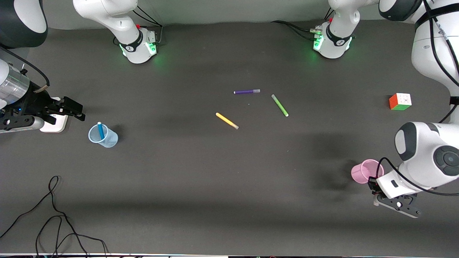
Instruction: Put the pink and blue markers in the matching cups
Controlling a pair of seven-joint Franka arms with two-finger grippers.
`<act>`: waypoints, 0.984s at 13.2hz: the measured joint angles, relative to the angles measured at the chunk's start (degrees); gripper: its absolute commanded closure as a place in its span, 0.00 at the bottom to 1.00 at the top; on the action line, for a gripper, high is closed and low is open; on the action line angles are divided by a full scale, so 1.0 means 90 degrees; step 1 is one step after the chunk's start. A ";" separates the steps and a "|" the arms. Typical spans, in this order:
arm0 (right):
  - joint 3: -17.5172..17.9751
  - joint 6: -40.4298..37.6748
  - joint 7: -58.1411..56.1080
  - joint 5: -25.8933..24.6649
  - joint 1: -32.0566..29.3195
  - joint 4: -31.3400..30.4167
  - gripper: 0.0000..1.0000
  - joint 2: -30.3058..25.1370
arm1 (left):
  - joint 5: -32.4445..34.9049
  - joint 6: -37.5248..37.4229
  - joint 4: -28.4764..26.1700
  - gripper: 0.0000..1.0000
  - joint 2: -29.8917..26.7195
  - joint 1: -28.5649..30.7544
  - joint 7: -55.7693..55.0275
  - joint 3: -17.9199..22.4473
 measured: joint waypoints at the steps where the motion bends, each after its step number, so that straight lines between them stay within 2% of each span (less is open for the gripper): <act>1: 0.0000 0.0000 0.0000 0.0000 0.0001 -0.0009 0.00 -0.0001 | -0.0010 0.0183 -0.0261 1.00 -0.0119 0.0018 0.0000 0.0000; 4: 0.0000 0.0010 0.0000 0.0002 -0.0001 -0.0056 0.00 -0.0001 | -0.0028 0.0281 -0.0695 1.00 -0.0379 0.0111 0.0000 0.0001; 6: 0.0000 0.0032 0.0000 0.0002 0.0000 -0.0057 0.00 -0.0001 | -0.0039 0.0281 -0.0846 0.86 -0.0508 0.0129 0.0000 0.0001; 8: 0.0000 0.0048 0.0000 0.0002 0.0004 -0.0057 0.00 -0.0003 | -0.0043 0.0281 -0.0924 0.55 -0.0581 0.0134 0.0000 0.0001; 9: 0.0000 0.0059 0.0000 0.0002 0.0006 -0.0057 0.00 -0.0003 | -0.0047 0.0282 -0.0933 0.32 -0.0589 0.0134 0.0000 0.0000; 10: 0.0000 0.0075 0.0000 0.0002 0.0007 -0.0057 0.00 -0.0003 | -0.0050 0.0282 -0.0935 0.01 -0.0590 0.0134 0.0000 0.0001; 13: 0.0000 0.0122 0.0000 0.0002 0.0013 -0.0062 0.00 -0.0003 | -0.0054 0.0239 -0.0928 0.00 -0.0643 0.0135 0.0000 -0.0004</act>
